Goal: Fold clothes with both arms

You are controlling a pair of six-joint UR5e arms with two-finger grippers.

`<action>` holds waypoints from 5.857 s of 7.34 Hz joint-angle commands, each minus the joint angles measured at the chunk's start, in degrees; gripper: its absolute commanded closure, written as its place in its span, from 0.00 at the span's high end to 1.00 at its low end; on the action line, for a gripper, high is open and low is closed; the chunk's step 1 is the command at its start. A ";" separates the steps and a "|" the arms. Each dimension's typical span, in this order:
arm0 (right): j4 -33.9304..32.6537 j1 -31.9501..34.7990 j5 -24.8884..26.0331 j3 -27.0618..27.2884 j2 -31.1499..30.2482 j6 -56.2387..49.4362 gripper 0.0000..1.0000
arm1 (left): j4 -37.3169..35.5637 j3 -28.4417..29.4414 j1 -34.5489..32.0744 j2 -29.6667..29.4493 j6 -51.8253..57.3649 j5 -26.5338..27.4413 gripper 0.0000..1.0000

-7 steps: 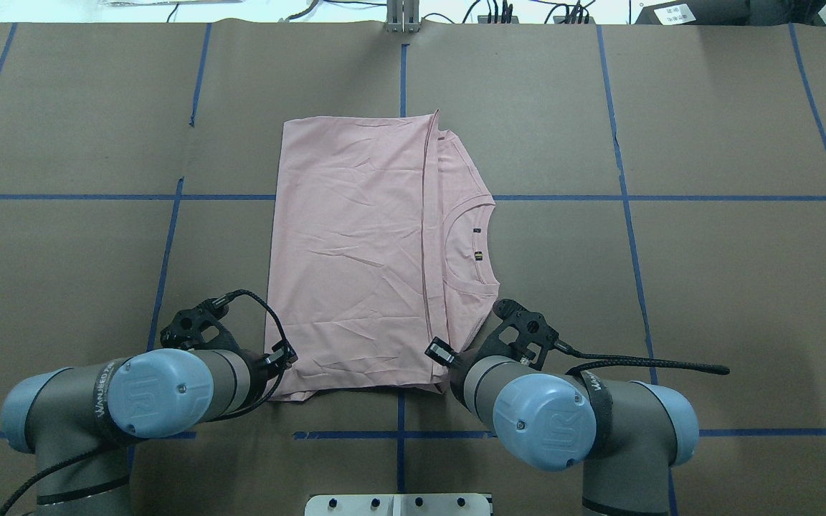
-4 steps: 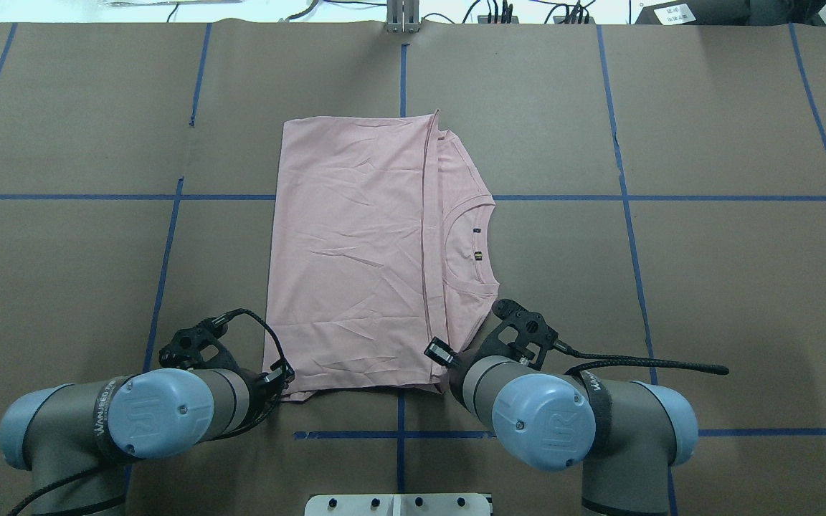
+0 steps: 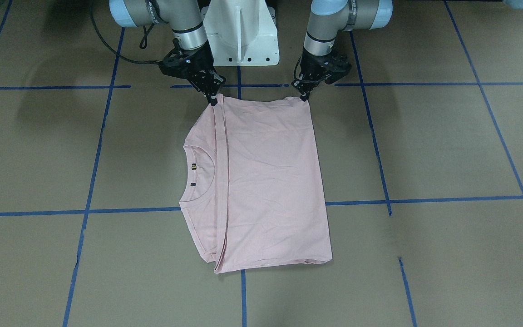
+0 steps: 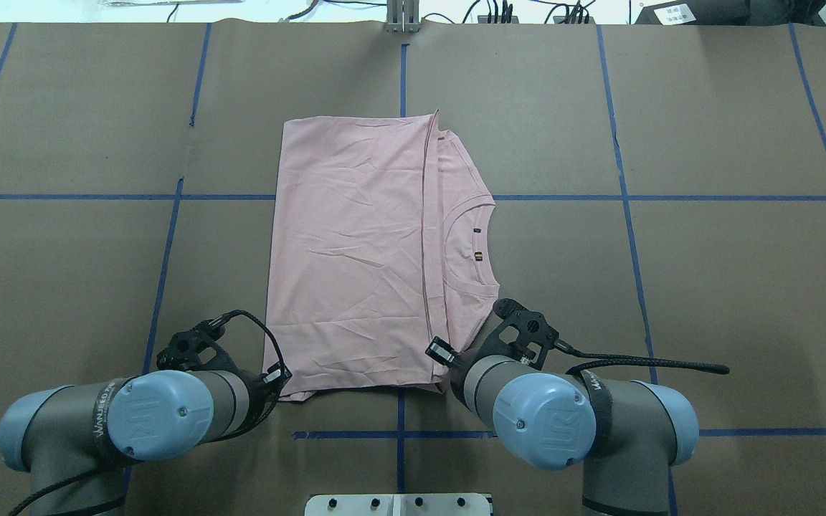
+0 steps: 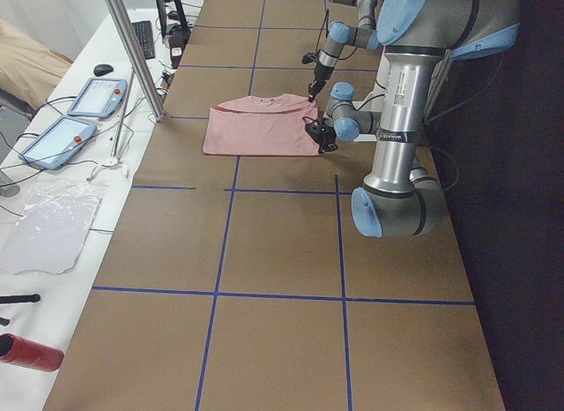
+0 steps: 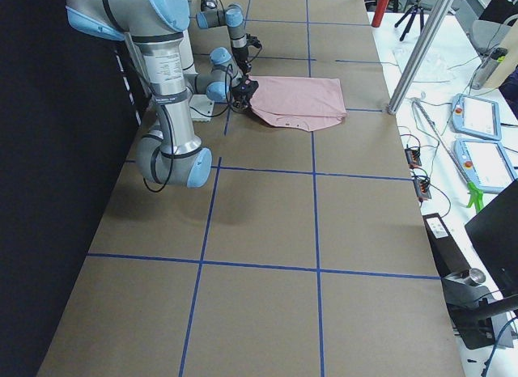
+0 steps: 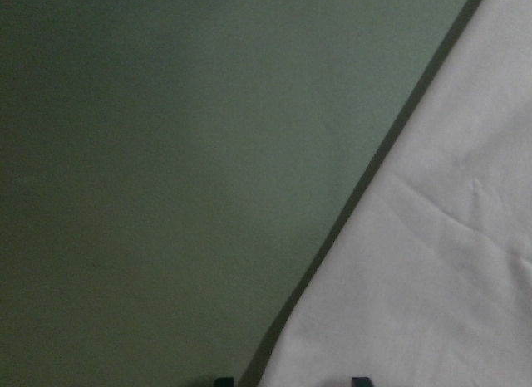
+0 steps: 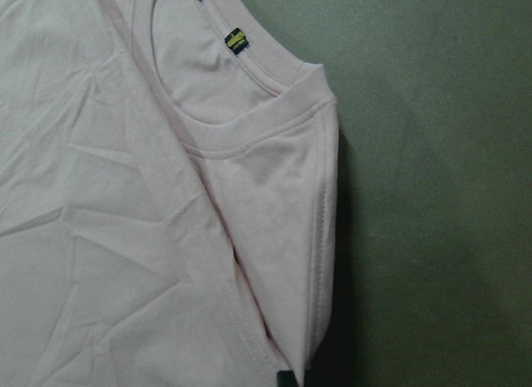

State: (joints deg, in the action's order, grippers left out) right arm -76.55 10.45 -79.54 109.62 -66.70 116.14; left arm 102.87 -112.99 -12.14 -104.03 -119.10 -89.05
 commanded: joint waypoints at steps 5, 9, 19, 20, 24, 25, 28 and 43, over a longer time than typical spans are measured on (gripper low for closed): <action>-0.17 -6.06 0.35 20.25 -15.47 4.27 0.00 | -14.25 -18.91 5.90 -0.38 -7.73 -0.42 0.00; -3.32 17.70 -11.28 -0.11 5.64 -1.07 0.00 | -10.44 -1.95 -14.43 -14.15 9.28 -0.59 0.00; 15.03 29.00 -21.17 -45.15 26.23 -8.81 0.58 | 16.66 32.09 -24.94 -20.65 22.23 -0.33 0.18; 19.29 30.67 -21.62 -52.50 29.23 -13.35 1.00 | 25.71 40.83 -26.78 -22.16 25.90 -0.16 0.42; 19.07 43.67 -37.59 -49.52 25.33 -25.66 1.00 | 26.77 35.25 -36.87 -18.69 37.86 -11.28 0.58; 18.90 47.61 -42.23 -48.11 22.17 -31.44 1.00 | 26.95 30.07 -40.03 -13.53 43.46 -15.75 0.58; 16.89 58.59 -48.67 -41.17 6.28 -61.70 1.00 | 26.34 26.85 -55.64 -3.31 72.49 -35.33 0.59; -14.85 71.64 -53.26 -17.87 -16.34 -107.42 1.00 | -8.91 9.66 -77.60 19.28 117.96 -51.72 1.00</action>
State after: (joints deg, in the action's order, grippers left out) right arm -91.40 82.15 -133.06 90.93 -81.17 10.50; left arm 94.22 -98.84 -89.78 -88.24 -0.81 -137.35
